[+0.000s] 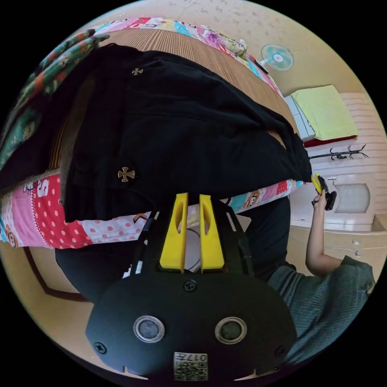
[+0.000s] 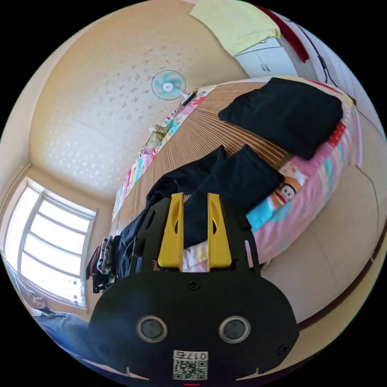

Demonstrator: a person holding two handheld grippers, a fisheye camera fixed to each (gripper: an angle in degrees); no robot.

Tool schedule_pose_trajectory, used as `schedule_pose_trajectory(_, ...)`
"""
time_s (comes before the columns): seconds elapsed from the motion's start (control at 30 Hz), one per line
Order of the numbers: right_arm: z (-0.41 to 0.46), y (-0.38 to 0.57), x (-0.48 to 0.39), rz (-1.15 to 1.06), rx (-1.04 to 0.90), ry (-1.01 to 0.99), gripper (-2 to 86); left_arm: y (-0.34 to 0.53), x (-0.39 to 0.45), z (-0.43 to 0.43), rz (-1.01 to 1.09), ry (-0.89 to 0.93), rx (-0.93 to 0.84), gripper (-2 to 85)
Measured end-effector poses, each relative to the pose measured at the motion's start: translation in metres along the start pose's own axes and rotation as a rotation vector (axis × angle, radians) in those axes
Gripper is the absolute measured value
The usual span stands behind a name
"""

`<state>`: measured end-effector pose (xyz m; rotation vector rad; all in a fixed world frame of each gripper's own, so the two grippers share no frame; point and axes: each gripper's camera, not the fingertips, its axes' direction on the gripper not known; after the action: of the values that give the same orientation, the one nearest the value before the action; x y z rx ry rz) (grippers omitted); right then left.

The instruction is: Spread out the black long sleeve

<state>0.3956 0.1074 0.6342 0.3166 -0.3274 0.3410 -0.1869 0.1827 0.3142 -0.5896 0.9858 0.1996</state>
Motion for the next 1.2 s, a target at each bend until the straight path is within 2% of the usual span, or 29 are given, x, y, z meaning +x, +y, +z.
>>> schedule_pose_trajectory(0.1, 0.051, -0.062, -0.030, -0.098, -0.102, 0.191, 13.1, -0.017, 0.000, 0.006, 0.003, -0.038, -0.045, 3.9)
schedule_pose_trajectory(0.17, 0.099, -0.107, -0.017, -0.051, -0.223, 0.327, 17.7, -0.026, -0.008, 0.007, -0.031, -0.008, -0.067, 2.9)
schedule_pose_trajectory(0.23, 0.130, -0.131, 0.004, 0.010, -0.354, 0.339, 19.2, -0.031, -0.013, 0.007, -0.048, 0.017, -0.081, 2.3)
schedule_pose_trajectory(0.3, 0.144, -0.146, 0.004, 0.024, -0.385, 0.390, 16.5, -0.034, -0.017, 0.007, -0.052, 0.030, -0.085, 1.8)
schedule_pose_trajectory(0.37, 0.157, -0.166, -0.037, -0.168, -0.530, 0.359, 5.1, -0.035, -0.021, 0.007, -0.051, 0.040, -0.079, 1.4)
schedule_pose_trajectory(0.4, 0.154, -0.171, -0.051, -0.213, -0.526, 0.358, 4.6, -0.035, -0.022, 0.007, -0.051, 0.043, -0.077, 1.4)
schedule_pose_trajectory(0.5, 0.089, -0.198, -0.115, -0.318, -0.317, 0.305, 3.6, -0.035, -0.029, 0.007, -0.057, 0.066, -0.070, 1.1)
schedule_pose_trajectory(0.57, 0.037, -0.223, -0.137, -0.345, -0.147, 0.350, 3.5, -0.035, -0.036, 0.008, -0.062, 0.093, -0.066, 1.1)
schedule_pose_trajectory(0.6, 0.030, -0.230, -0.137, -0.348, -0.123, 0.373, 3.5, -0.034, -0.038, 0.009, -0.060, 0.098, -0.065, 1.1)
schedule_pose_trajectory(0.63, 0.022, -0.243, -0.132, -0.334, -0.104, 0.409, 3.6, -0.033, -0.040, 0.009, -0.055, 0.107, -0.062, 1.2)
schedule_pose_trajectory(0.73, 0.023, -0.261, -0.081, -0.073, -0.189, 0.486, 6.0, -0.025, -0.042, 0.009, -0.028, 0.104, -0.031, 1.9)
schedule_pose_trajectory(0.8, 0.023, -0.240, -0.055, -0.028, -0.200, 0.311, 8.2, -0.014, -0.043, 0.007, -0.019, 0.108, 0.015, 2.8)
schedule_pose_trajectory(0.87, 0.021, -0.189, -0.030, -0.069, -0.178, -0.006, 7.4, 0.011, -0.053, -0.003, -0.035, 0.214, 0.126, 4.8)
schedule_pose_trajectory(0.9, 0.022, -0.173, -0.022, -0.064, -0.178, -0.066, 6.9, 0.021, -0.056, -0.007, -0.039, 0.250, 0.173, 5.4)
schedule_pose_trajectory(0.97, 0.023, -0.104, 0.012, -0.032, -0.182, -0.237, 5.7, 0.065, -0.076, -0.030, -0.096, 0.309, 0.392, 5.8)
schedule_pose_trajectory(1.1, 0.007, 0.003, 0.064, 0.090, -0.126, -0.300, 6.7, 0.132, -0.117, -0.059, -0.351, 0.208, 0.642, 9.8)
schedule_pose_trajectory(1.2, -0.026, 0.086, 0.093, 0.185, 0.070, -0.239, 8.1, 0.156, -0.133, -0.065, -0.437, 0.133, 0.720, 11.8)
